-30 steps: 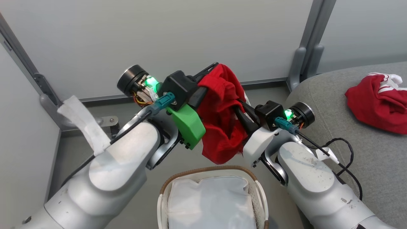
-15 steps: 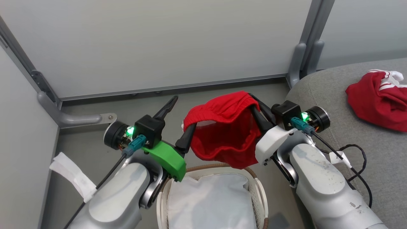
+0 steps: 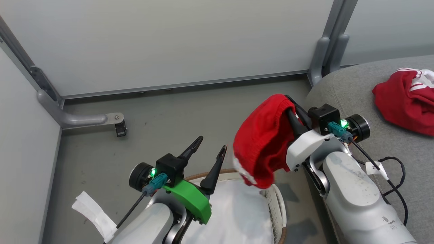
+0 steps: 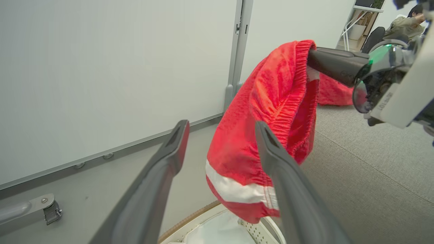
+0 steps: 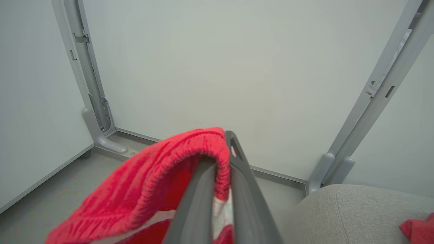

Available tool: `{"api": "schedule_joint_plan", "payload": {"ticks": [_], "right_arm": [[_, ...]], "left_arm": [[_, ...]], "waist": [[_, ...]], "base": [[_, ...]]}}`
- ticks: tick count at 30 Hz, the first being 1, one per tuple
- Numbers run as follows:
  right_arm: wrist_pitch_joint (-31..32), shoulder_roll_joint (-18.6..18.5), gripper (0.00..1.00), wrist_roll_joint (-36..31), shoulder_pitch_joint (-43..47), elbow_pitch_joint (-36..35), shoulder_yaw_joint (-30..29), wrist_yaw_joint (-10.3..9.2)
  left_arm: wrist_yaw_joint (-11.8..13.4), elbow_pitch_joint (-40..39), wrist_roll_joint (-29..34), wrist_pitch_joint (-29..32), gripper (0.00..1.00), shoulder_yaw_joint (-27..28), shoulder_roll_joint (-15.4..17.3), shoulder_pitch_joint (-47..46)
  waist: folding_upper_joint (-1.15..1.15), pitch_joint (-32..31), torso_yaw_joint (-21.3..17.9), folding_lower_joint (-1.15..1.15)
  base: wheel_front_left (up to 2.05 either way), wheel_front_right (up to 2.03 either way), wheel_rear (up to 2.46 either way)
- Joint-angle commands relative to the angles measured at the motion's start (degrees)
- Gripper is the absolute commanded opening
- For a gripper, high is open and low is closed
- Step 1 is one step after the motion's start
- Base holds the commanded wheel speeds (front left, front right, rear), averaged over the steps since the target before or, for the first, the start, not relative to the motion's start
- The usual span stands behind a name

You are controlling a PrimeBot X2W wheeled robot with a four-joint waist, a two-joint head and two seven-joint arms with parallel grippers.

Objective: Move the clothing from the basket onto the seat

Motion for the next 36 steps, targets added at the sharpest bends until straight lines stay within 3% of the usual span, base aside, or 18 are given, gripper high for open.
{"api": "schedule_joint_plan", "payload": {"ticks": [1,15,26,36], "right_arm": [[-0.13,-0.19,0.00,-0.50,1.05,-0.03,-0.56,-0.07],[-0.13,-0.19,0.00,-2.93,2.16,-1.42,-4.53,-0.06],[-0.13,-0.31,0.00,-5.70,0.04,-4.74,-7.34,-0.06],[-0.13,-0.74,0.00,-5.89,1.53,-6.73,-9.20,-0.07]], "left_arm": [[-0.16,-0.05,0.57,-0.30,1.00,0.42,-0.21,1.06],[-1.16,0.27,2.58,-0.31,1.00,6.41,-0.81,4.36],[-2.68,-0.73,6.12,-0.31,1.00,11.47,-2.14,5.38],[-4.29,0.55,9.13,-0.24,1.00,12.41,-3.13,3.46]], "waist": [[0.00,0.17,-0.10,0.00],[0.00,1.32,-3.17,0.00],[0.00,4.89,-14.30,0.00],[0.00,8.50,-22.59,0.00]], "base": [[0.00,0.00,0.00],[0.00,0.00,0.00],[0.00,0.00,0.00],[0.00,0.00,0.00]]}}
